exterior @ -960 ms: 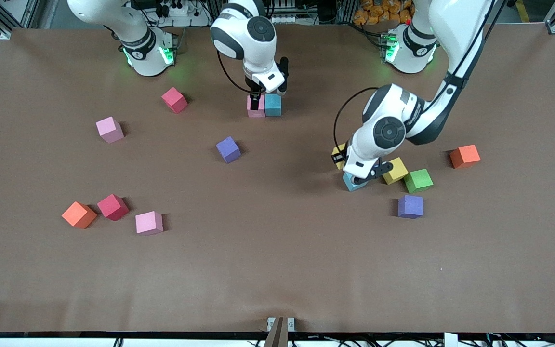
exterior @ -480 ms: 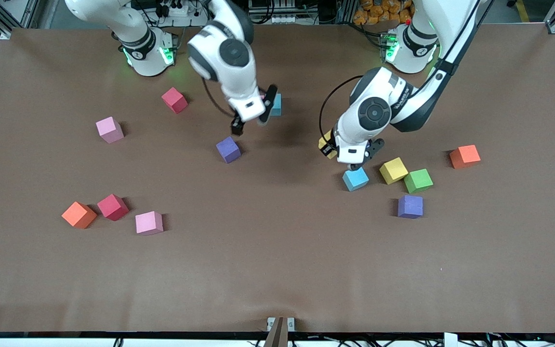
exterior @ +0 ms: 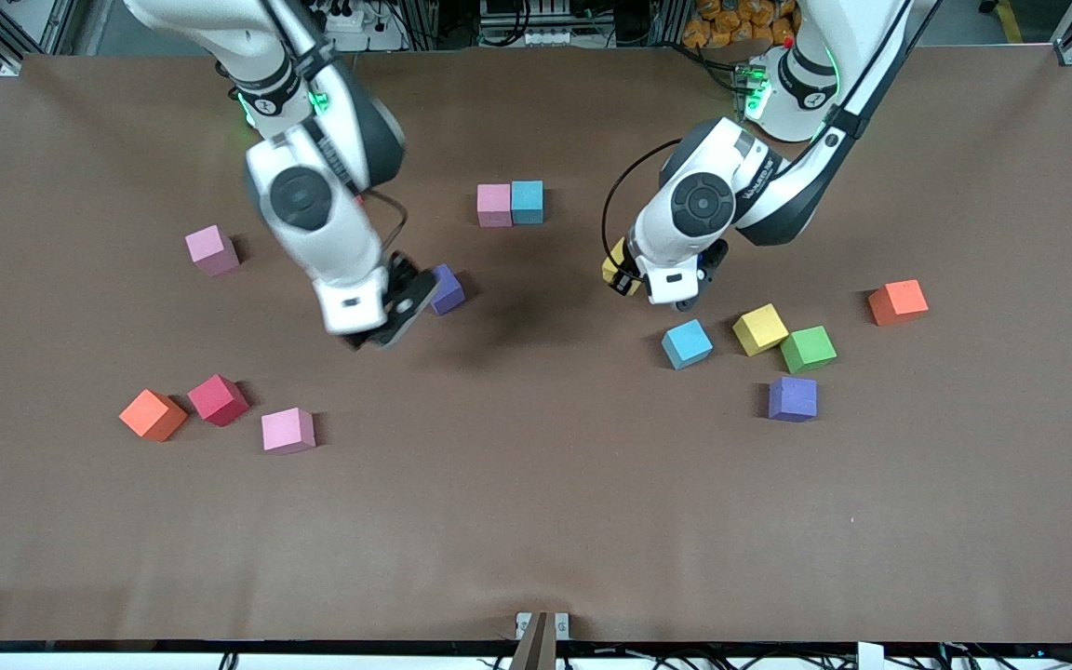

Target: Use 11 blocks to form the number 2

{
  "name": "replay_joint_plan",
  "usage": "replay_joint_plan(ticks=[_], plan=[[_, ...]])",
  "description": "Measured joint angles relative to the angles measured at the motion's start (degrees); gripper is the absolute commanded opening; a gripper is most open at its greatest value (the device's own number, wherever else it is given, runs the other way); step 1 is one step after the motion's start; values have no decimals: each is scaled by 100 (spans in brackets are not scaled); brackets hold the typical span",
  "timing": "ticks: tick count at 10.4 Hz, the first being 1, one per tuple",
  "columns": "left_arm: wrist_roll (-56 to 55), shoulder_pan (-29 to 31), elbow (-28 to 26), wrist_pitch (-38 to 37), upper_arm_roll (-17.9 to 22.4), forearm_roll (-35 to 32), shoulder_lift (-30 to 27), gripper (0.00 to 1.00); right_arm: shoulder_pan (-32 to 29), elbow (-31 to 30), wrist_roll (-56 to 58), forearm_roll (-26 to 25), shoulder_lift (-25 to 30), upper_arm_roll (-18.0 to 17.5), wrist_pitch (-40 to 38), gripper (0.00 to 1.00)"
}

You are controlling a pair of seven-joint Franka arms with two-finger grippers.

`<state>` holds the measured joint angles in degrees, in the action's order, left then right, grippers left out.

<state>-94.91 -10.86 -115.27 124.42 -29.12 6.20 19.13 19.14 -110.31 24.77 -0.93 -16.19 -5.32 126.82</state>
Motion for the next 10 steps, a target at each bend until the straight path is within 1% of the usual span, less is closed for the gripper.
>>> replay_joint_plan(ticks=[3,4,5,8,10], plan=[[-506,-7,-41,83,-166,36,2,9,-1044,426,8,0,-327,5,6,100],[-735,-15,-66,156,-229,78,3,6,-1311,597,9,-5,-436,4,13,100],[-896,-32,-100,190,-300,92,3,6,-1494,796,13,-5,-531,3,13,100],[-1171,-54,-211,295,-534,100,3,6,-1676,1208,-14,3,-780,-3,-16,100],[-1329,-59,-288,414,-639,130,5,5,-1728,1263,-141,10,-1048,-2,-8,100]])
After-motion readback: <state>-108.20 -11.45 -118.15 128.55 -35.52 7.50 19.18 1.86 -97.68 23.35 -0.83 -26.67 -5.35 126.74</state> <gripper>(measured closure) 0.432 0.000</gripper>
